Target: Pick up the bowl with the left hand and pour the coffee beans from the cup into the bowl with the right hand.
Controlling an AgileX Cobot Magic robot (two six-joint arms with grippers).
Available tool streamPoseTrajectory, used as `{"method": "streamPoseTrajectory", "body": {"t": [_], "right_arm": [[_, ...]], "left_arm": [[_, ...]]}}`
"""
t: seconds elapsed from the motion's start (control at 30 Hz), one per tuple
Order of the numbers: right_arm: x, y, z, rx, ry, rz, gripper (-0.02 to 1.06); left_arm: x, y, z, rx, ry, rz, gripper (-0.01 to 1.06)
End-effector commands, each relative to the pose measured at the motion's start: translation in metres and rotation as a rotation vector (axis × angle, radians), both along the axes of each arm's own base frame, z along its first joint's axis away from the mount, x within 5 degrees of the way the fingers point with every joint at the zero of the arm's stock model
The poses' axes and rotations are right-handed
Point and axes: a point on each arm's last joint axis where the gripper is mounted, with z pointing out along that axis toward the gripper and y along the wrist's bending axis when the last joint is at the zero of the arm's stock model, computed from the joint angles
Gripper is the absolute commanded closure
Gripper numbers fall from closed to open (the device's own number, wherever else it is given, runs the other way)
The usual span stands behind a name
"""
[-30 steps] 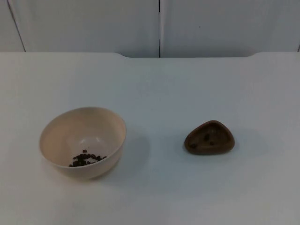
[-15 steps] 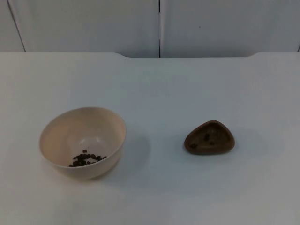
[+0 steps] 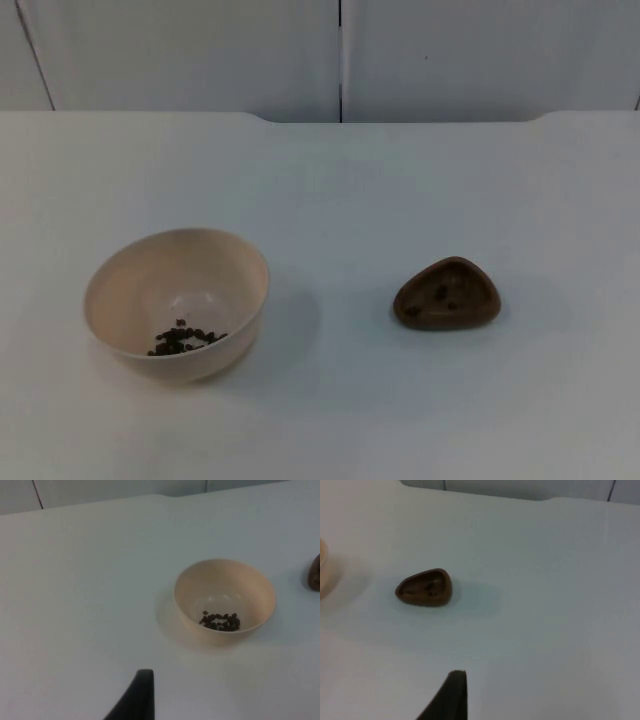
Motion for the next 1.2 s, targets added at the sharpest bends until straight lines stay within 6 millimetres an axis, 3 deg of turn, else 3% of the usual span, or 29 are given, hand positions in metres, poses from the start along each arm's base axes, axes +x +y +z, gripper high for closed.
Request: {"method": "streamPoseTrajectory", "body": {"t": [0.0,0.27,1.17], "right_arm": [[-0.0004,0.0001,0.0003,0.003,-0.007,-0.04,-0.01],[-0.0003,0.0007,0.0003,0.002,-0.007,-0.112,-0.01],[-0.0003,0.0007,0.0003,0.003,-0.007,-0.114,-0.01]], "left_arm": [[-0.0003,-0.0003,-0.0019,0.0,0.004,-0.001,0.0],[-0.0003,-0.0003,-0.0019,0.0,0.004,-0.001,0.0],[-0.0002,-0.0005,-0.0019,0.0,0.004,0.031,0.0]]}}
